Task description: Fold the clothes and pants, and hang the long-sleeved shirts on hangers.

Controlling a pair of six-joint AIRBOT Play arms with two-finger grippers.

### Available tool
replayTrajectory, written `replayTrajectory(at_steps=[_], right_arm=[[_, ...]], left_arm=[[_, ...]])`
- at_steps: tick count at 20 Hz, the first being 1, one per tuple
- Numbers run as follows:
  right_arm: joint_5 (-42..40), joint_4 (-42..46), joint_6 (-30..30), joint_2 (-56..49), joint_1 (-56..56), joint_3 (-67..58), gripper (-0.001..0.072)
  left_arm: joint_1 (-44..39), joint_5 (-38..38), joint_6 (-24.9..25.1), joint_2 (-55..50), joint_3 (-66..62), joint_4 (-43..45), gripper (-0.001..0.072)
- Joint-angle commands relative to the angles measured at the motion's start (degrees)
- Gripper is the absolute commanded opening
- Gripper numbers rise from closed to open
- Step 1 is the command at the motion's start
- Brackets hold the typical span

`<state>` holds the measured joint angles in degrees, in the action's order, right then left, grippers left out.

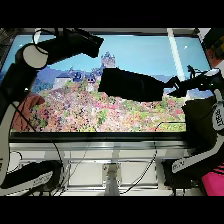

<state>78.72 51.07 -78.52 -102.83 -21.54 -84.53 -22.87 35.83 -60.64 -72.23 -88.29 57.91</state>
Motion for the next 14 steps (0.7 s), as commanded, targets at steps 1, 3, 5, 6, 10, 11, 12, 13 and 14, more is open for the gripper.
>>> replayTrajectory(at_steps=[1, 3, 5, 6, 10, 11, 12, 13, 14], right_arm=[[2.9, 0.9, 1.3, -4.1, 1.1, -2.8, 0.0693], [2.1, 1.9, 0.2, -5.5, 1.2, -2.8, 0.0693], [2.0, 2.0, -0.5, -6.5, 1.2, -2.8, 0.0692], [1.7, 2.0, -1.1, -6.7, 1.4, -2.8, 0.0692], [-0.8, -1.4, -1.8, -7.8, 4.1, -2.8, 0.069], [-1.6, -1.4, -2.0, -8.2, 5.3, -2.8, 0.0683], [-1.9, -1.3, -2.0, -8.5, 6.5, -2.8, 0.0663], [-1.9, -1.3, -2.0, -8.8, 7.4, -2.8, 0.0635], [-1.8, -1.3, -2.0, -8.9, 8.1, -2.8, 0.0477]], left_arm=[[0.1, 4.5, 0.0, 2.0, 0.0, -0.1, 0.0401], [0.1, 6.1, 0.0, 2.0, 0.0, -0.1, 0.0401], [0.1, 6.5, 0.0, 2.0, 0.0, -0.1, 0.0401], [0.1, 6.4, 0.0, 2.0, 0.0, -0.1, 0.0401], [0.1, 6.4, 0.0, 2.0, 0.0, -0.1, 0.0401], [0.1, 6.4, 0.0, 2.0, 0.0, -0.1, 0.0401], [0.1, 6.4, 0.0, 2.0, 0.0, -0.1, 0.0401], [0.1, 6.4, 0.0, 2.0, 0.0, -0.1, 0.04], [0.1, 6.5, 0.0, 2.0, 0.0, -0.1, 0.0401]])
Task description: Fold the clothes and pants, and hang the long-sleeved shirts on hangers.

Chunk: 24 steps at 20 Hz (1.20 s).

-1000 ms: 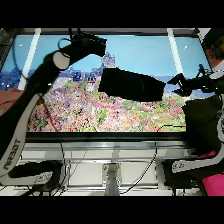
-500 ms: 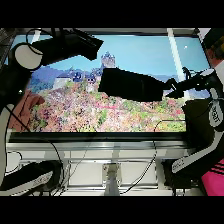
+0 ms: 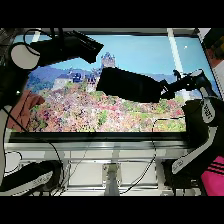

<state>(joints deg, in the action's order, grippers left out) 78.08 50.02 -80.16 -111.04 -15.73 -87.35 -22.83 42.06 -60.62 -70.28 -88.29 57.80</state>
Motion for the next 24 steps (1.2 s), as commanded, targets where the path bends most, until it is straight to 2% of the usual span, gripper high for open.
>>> replayTrajectory(at_steps=[1, 2, 7, 12, 15, 20, 24], right_arm=[[-1.1, -0.4, -0.3, -0.7, 2.4, 0.0, 0.0279], [-0.5, -1.2, -0.4, -0.7, 2.4, 0.0, 0.0023], [1.0, -4.9, -3.9, 3.8, -2.1, -0.6, 0.0015], [3.5, -3.2, -12.2, 13.2, -16.7, -8.8, 0.0015], [10.3, 4.4, -15.5, 20.2, -26.8, -11.3, 0.0015], [26.9, 24.7, -14.8, 30.6, -40.7, -11.2, 0.0015], [27.4, 33.8, -13.2, 39.1, -51.6, -8.8, 0.0015]], left_arm=[[0.0, 0.2, 0.0, 0.0, 0.0, 0.0, 0.0401], [0.0, 0.2, 0.0, 0.0, 0.0, 0.0, 0.04], [0.0, 0.2, 0.0, 0.0, 0.0, 0.0, 0.04], [0.1, -0.5, 0.0, 0.0, 0.0, 0.0, 0.04], [0.1, -2.1, 0.0, 0.0, 0.0, 0.0, 0.04], [0.1, -5.6, 0.0, 0.0, 0.0, 0.0, 0.04], [0.1, -6.1, 0.0, 0.0, 0.0, 0.0, 0.04]])
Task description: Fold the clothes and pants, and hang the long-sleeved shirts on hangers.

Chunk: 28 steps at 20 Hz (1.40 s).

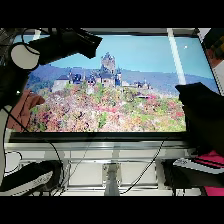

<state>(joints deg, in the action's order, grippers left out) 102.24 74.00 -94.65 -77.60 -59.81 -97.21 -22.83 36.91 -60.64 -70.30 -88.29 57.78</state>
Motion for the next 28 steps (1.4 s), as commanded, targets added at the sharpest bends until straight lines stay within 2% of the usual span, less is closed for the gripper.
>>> replayTrajectory(at_steps=[1, 5, 6, 7, 8, 9, 11, 12, 13, 14, 15, 16, 17, 19, 24, 28], right_arm=[[3.3, 10.7, 1.3, 7.3, -10.2, 2.0, 0.0015], [3.2, 10.8, 1.3, 13.4, -16.9, 10.0, 0.0019], [3.2, 11.0, 1.3, 14.3, -17.4, 12.0, 0.0051], [3.2, 11.5, 1.2, 14.8, -17.5, 12.9, 0.0252], [3.2, 11.7, 0.8, 15.0, -17.4, 12.9, 0.0513], [3.2, 11.8, 0.2, 15.3, -17.4, 12.8, 0.0571], [3.1, 11.8, 0.1, 15.5, -17.4, 12.2, 0.0571], [1.3, 10.8, -2.2, 15.4, -17.4, 11.4, 0.0571], [-1.4, 6.2, -5.0, 15.4, -17.4, 10.4, 0.0564], [-4.2, -3.1, -5.3, 15.4, -17.4, 9.5, 0.041], [-6.9, -14.3, -4.8, 15.4, -17.1, 9.1, 0.0181], [-9.5, -25.6, -3.1, 15.4, -16.0, 9.0, 0.0024], [-11.6, -36.2, -0.4, 15.4, -14.0, 9.0, 0.002], [-13.6, -48.1, 2.4, 15.4, -8.3, 9.0, 0.002], [-14.3, -53.9, 2.4, 15.4, 7.7, 9.0, 0.0021], [-14.9, -58.1, 2.4, 15.4, 15.9, 9.0, 0.002]], left_arm=[[0.1, -1.1, 0.0, 0.0, 0.0, 0.0, 0.04], [0.1, -2.2, 0.0, 0.0, 0.0, 0.0, 0.0401], [0.1, -2.2, 0.0, 0.0, 0.0, 0.0, 0.04], [0.1, -2.2, 0.0, 0.0, 0.0, 0.0, 0.04], [0.0, -2.2, 0.0, 0.0, 0.0, 0.0, 0.04], [0.0, -2.2, 0.0, 0.0, 0.0, 0.0, 0.04], [0.0, -2.2, 0.0, 0.0, 0.0, 0.0, 0.04], [0.0, -2.2, 0.0, 0.0, 0.0, 0.0, 0.0401], [0.0, -2.2, 0.0, 0.0, 0.0, 0.0, 0.04], [0.0, -2.2, 0.0, 0.0, 0.0, 0.0, 0.04], [0.0, -2.2, 0.0, 0.0, 0.0, 0.0, 0.0401], [0.0, -2.2, 0.0, 0.0, 0.0, 0.0, 0.04], [0.0, -2.2, 0.0, 0.0, 0.0, 0.0, 0.0401], [0.0, -2.2, 0.0, 0.0, 0.0, 0.0, 0.04], [0.0, -2.2, 0.0, 0.0, 0.0, 0.0, 0.0401], [0.0, -2.2, 0.0, 0.0, 0.0, 0.0, 0.04]])
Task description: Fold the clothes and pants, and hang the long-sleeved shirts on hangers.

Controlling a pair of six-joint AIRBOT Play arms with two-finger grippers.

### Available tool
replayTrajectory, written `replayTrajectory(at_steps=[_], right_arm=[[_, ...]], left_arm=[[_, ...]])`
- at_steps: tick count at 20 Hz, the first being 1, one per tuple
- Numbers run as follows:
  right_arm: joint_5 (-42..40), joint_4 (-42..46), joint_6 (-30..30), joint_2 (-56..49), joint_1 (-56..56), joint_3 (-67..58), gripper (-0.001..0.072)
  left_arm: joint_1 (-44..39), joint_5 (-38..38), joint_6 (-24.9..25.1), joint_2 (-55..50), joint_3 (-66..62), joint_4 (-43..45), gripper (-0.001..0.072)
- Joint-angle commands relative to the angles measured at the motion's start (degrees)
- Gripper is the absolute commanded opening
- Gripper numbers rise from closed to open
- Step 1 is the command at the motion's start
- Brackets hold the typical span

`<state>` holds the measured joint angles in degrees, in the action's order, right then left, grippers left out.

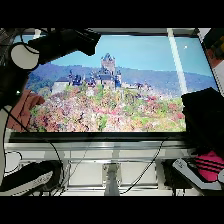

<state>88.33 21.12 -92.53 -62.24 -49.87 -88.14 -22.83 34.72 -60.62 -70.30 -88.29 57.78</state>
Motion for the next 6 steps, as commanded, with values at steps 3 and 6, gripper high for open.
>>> replayTrajectory(at_steps=[3, 6], right_arm=[[-1.0, -7.1, 0.3, 0.0, 9.4, -0.1, 0.0021], [-0.9, -8.9, 0.3, 0.0, 11.2, -0.1, 0.0021]], left_arm=[[0.0, 0.0, 0.0, 0.0, 0.0, 0.0, 0.04], [0.0, 0.0, 0.0, 0.0, 0.0, 0.0, 0.0401]])
